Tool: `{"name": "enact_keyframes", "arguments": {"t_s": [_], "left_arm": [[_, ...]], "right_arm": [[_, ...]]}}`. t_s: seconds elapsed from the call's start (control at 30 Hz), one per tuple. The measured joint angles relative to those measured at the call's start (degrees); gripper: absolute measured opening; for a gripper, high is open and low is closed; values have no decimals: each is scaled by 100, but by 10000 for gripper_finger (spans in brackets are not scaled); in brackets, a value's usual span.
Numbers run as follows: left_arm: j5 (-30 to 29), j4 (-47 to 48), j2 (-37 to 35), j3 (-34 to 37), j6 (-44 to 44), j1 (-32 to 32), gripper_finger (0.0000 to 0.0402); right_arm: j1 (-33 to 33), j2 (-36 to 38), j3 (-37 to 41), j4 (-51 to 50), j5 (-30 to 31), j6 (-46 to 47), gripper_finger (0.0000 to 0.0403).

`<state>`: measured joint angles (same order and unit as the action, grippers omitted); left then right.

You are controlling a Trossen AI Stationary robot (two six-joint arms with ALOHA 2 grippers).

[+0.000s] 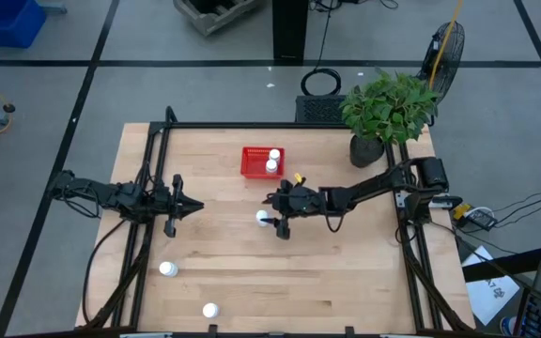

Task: Pick and place pill bottles into a basket
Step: Put the white pill bottle into the orange basket

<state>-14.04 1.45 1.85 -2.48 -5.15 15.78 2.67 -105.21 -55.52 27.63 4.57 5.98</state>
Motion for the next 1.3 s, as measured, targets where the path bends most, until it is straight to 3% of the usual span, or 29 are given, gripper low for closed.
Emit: {"name": "enact_keyframes", "arguments": {"t_s": [0.7, 1.13, 1.3], "left_arm": [[2, -1, -1, 0, 1, 0, 35], [2, 0, 1, 0, 0, 1, 35], [2, 0, 1, 0, 0, -1, 35]], "right_arm": [[82, -415, 76, 697, 140, 116, 267], [118, -424, 78, 478, 168, 286, 264], [148, -557, 80, 470, 463, 249, 253]]}}
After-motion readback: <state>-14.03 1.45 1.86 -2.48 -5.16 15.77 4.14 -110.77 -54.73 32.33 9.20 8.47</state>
